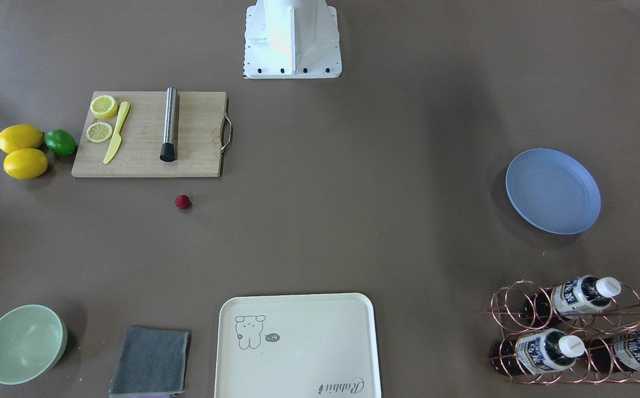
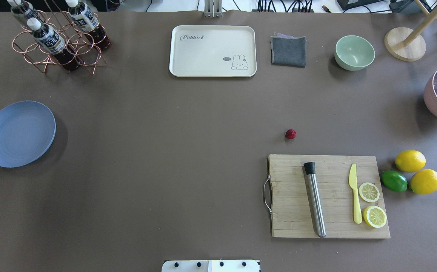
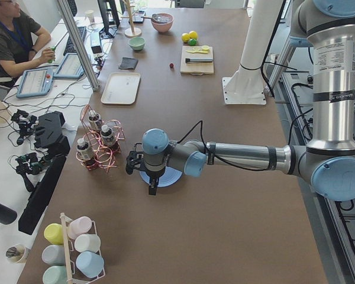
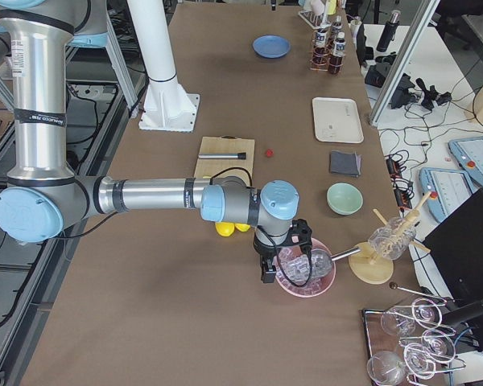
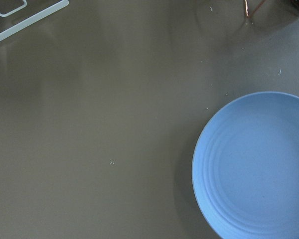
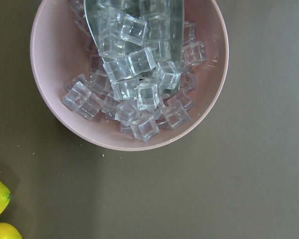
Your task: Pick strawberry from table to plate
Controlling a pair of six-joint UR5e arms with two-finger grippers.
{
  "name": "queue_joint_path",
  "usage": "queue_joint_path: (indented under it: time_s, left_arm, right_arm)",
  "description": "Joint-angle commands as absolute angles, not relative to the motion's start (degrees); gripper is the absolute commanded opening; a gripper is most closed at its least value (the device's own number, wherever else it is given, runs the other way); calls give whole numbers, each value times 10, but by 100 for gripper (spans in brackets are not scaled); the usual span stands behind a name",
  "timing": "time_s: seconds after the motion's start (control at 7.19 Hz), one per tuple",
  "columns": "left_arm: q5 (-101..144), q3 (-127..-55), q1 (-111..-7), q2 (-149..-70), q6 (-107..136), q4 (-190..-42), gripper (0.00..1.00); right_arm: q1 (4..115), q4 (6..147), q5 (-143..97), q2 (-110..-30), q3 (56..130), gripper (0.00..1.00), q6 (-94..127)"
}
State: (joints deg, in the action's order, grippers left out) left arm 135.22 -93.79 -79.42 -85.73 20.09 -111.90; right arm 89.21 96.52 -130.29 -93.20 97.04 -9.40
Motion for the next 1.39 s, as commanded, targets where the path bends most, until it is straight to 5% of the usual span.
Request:
queue_joint_path:
  time_s: [0.0,0.42,1.25]
  left_arm:
    - [1352,-864,-748,-888,292,-1225,97]
    - [1350,-783,-708,-932,294,-1270,96]
    - [1305,-748,-655,-929,323,-1345,83]
  right_arm:
    - [892,964,-1303,-933,969,100,-94]
    - [892,964,-1314,-936,967,100,-95]
    - [892,962,-1330,-941,972,100,-98]
